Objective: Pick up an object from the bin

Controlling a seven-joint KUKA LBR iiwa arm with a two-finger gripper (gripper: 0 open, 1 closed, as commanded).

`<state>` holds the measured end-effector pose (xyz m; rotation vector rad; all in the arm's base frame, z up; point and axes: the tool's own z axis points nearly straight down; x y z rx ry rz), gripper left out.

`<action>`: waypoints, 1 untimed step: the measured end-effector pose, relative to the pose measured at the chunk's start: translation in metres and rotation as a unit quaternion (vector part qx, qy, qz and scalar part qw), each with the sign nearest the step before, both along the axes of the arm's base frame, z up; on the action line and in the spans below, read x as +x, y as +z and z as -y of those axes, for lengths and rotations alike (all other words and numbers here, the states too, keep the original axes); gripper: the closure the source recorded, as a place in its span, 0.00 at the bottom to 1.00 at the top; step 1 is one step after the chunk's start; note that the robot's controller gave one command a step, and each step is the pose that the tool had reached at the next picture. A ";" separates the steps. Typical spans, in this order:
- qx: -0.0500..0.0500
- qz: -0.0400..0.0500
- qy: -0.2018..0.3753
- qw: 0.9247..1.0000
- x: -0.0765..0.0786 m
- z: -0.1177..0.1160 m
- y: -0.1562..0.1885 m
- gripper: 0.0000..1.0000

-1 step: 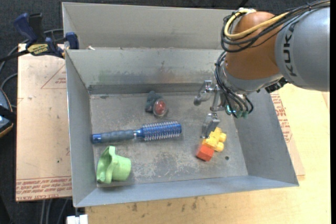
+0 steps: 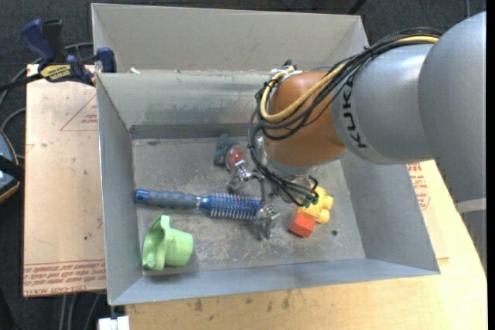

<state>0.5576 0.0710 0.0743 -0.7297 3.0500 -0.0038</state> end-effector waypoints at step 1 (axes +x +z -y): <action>0.001 0.003 -0.001 1.000 0.002 0.000 0.003 1.00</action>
Offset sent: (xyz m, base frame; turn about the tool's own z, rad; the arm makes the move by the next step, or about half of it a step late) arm 0.0000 0.0000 0.0000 0.0000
